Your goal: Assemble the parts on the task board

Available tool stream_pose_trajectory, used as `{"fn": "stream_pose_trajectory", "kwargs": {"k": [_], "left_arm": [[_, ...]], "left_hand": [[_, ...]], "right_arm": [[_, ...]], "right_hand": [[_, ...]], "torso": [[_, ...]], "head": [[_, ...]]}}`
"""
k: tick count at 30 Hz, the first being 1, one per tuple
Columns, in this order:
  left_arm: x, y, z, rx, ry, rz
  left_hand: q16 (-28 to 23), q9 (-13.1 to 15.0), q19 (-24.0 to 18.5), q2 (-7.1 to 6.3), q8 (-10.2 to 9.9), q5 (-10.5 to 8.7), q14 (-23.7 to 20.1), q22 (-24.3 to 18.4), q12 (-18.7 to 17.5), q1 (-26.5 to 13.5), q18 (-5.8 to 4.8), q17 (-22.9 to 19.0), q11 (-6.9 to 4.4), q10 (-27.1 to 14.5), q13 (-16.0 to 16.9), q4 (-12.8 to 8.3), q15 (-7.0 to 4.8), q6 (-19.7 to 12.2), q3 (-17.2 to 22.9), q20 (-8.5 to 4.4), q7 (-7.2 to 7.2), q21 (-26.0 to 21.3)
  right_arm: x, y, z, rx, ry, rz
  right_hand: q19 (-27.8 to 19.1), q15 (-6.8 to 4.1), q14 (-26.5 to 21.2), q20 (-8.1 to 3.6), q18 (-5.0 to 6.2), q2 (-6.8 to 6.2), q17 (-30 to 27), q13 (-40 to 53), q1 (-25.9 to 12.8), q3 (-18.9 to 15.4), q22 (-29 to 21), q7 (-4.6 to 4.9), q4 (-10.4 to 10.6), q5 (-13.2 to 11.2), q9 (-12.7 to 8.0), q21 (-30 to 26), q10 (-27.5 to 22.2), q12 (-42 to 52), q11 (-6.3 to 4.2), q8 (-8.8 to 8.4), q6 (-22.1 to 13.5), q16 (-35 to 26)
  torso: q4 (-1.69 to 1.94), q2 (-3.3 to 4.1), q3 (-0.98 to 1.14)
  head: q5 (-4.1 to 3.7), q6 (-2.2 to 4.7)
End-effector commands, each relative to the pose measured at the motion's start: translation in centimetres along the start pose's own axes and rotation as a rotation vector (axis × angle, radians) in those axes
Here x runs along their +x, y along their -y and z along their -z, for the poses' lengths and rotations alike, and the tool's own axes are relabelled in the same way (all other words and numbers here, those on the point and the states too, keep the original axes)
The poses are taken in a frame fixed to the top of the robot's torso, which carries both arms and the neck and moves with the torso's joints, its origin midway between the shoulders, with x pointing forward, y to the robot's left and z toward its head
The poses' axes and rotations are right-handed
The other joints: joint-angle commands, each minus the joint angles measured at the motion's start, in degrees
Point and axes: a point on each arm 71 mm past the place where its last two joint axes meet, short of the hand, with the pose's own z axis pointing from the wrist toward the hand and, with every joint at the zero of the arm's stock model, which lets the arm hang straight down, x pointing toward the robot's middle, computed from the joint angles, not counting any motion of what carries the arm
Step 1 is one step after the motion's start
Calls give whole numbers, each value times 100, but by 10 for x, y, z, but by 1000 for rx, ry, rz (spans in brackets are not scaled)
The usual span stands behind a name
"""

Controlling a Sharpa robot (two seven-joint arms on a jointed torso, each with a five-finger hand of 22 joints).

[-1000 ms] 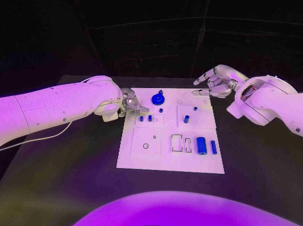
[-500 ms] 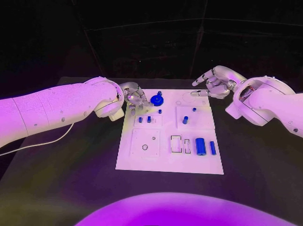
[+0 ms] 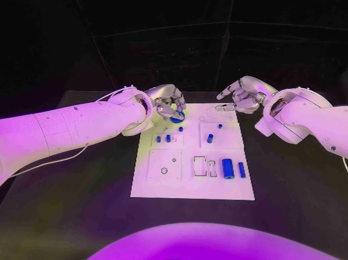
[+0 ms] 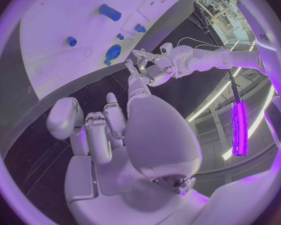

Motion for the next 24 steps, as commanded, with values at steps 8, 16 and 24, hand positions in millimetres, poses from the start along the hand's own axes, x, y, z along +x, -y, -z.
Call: {"fn": "stream_pose_trajectory", "kwargs": {"k": [8, 16, 24], "left_arm": [[20, 7, -10, 84, -148, -295], [27, 10, -16, 81, -203, -325], [29, 10, -18, 75, -227, -331]], "left_hand": [[560, -231, 440, -75, -681, -10, 401, 427, -618, -153, 13, 617, -1, 370, -567, -201, -34, 441, 27, -28, -21, 469], [595, -224, 489, -20, -815, -5, 418, 516, -735, -198, -1, 618, -12, 475, -611, -226, -44, 577, 22, -38, -30, 543], [591, -222, 548, 32, -931, -2, 417, 670, -860, -223, -25, 534, -25, 615, -615, -258, -54, 731, 59, -46, -41, 673]], "right_arm": [[0, -3, -1, -16, 2, 5], [-2, -3, -2, -9, 33, 13], [-3, -2, -2, -1, 47, 14]], "right_hand": [[-27, -32, 606, -17, 105, 37, 1508, 1, -16, -40, -4, -11, 0, 34, -7, -35, -29, -12, -4, -7, -6, 14], [-38, -35, 606, -20, 111, 97, 1508, -16, 22, -17, -43, -13, -14, 64, -6, -54, -40, -28, -8, -4, 0, 14], [-45, -38, 606, -22, 115, 141, 1508, -28, 58, 0, -72, -14, -32, 94, -7, -70, -50, -40, -10, -4, 0, 14]], "torso": [[2, -1, -1], [5, 2, -2], [12, -6, 1]], "head": [[-40, 7], [-58, 15], [-77, -9]]}}
